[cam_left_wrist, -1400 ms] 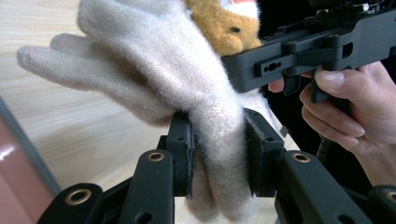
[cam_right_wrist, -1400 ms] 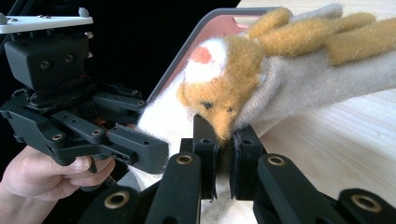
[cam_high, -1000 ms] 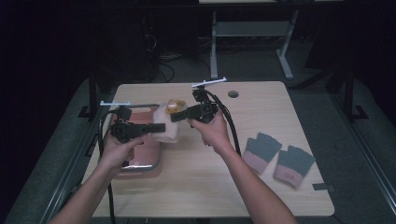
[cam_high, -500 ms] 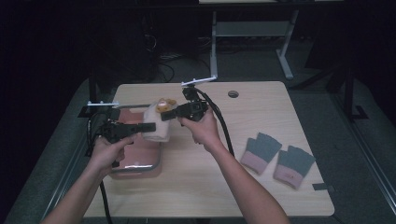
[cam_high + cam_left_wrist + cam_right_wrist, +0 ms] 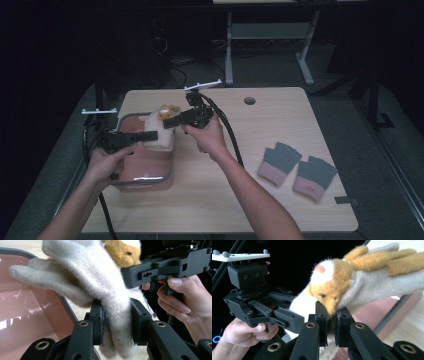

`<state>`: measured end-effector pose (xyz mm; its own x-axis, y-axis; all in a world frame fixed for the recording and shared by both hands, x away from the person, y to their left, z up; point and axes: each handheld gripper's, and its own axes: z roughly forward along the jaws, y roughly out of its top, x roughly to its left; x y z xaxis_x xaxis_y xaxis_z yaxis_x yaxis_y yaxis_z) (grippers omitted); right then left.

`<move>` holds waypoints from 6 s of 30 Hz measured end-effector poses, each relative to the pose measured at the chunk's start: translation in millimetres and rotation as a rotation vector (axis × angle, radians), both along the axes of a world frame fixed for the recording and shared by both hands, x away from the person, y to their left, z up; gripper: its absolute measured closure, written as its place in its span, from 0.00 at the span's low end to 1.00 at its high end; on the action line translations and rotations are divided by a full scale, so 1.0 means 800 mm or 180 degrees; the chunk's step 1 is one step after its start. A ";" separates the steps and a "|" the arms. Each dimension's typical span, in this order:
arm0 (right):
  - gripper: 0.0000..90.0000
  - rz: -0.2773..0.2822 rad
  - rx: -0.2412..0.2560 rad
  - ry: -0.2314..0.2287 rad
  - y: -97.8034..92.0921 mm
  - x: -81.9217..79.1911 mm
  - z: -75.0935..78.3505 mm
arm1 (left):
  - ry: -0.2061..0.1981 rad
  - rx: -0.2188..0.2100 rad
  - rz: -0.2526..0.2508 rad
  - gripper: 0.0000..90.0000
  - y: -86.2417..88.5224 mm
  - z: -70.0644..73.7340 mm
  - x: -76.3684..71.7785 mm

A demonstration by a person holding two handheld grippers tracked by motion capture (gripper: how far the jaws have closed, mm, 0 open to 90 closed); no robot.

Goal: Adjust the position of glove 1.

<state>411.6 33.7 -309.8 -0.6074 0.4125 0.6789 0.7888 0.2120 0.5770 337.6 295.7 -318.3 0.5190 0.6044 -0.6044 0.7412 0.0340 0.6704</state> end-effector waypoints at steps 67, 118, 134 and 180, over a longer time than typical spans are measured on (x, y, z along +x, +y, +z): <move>0.92 0.0252 -0.0126 0.0442 0.095 0.024 -0.099 | 0.0575 0.0242 0.0328 0.75 0.073 -0.077 -0.002; 0.83 0.0306 -0.0627 0.0272 0.049 0.011 -0.081 | 0.0943 0.1307 0.0523 0.59 0.045 -0.097 0.004; 0.83 0.0204 -0.0459 0.0224 0.016 0.005 -0.075 | 0.0915 0.1633 0.0381 0.71 0.023 -0.097 0.014; 0.76 -0.0273 -0.0289 0.0217 -0.129 -0.018 -0.072 | 0.0319 0.0944 -0.0207 0.58 -0.085 -0.038 0.003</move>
